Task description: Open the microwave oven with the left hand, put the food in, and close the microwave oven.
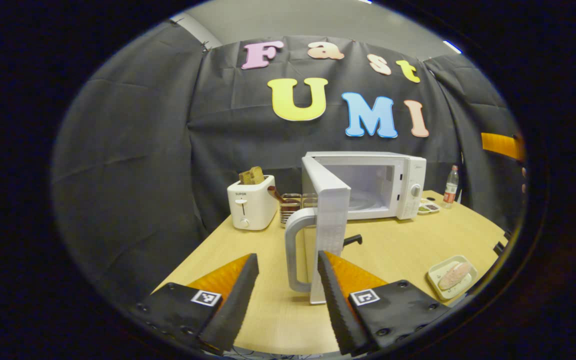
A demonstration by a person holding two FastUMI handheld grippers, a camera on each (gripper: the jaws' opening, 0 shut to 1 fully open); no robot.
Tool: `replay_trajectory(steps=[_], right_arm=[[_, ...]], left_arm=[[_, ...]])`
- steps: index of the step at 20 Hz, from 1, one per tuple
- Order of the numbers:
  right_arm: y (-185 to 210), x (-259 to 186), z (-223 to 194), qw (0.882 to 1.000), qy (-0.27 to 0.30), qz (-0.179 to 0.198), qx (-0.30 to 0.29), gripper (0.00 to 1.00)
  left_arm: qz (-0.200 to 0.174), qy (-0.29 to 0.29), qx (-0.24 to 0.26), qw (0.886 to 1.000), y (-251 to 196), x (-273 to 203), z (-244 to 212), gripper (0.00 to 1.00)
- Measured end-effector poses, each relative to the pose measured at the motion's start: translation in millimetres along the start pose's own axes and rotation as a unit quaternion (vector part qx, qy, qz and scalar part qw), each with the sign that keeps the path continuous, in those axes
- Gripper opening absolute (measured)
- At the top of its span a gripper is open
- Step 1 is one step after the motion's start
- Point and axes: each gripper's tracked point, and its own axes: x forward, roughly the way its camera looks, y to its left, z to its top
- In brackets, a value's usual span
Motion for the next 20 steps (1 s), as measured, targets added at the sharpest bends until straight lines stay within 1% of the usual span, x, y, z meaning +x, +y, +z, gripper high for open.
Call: replay_trajectory(steps=[1, 2, 4, 7, 11, 14, 20], right_arm=[[-0.4, 0.5, -2.1, 1.000, 0.003, 0.012, -0.004, 0.99], [-1.8, 1.1, -5.9, 1.000, 0.008, 0.025, -0.009, 0.99], [-1.0, 2.7, -14.5, 0.998, 0.018, 0.056, -0.020, 0.99], [-3.2, 4.4, -42.9, 0.992, 0.053, 0.098, -0.054, 0.99], [-2.8, 1.0, -82.8, 0.981, 0.095, 0.152, -0.070, 0.99], [0.6, -1.8, -115.9, 0.969, 0.133, 0.196, -0.072, 0.99], [0.7, -9.9, -177.1, 0.935, 0.203, 0.272, -0.099, 0.99]], left_arm=[[0.009, -0.004, -0.002, 1.000, -3.5, -9.9, 1.9, 0.93], [0.016, -0.010, -0.003, 1.000, -8.3, -20.8, 6.7, 0.88], [0.029, -0.024, 0.001, 0.999, -17.5, -38.6, 21.3, 0.94], [0.035, -0.049, 0.002, 0.998, -35.9, -59.5, 49.3, 0.95], [0.040, -0.075, 0.002, 0.996, -64.6, -82.2, 81.3, 0.96], [0.043, -0.089, 0.010, 0.995, -83.2, -95.5, 96.8, 0.95], [0.065, -0.092, 0.006, 0.994, -98.8, -111.9, 105.0, 0.95]])
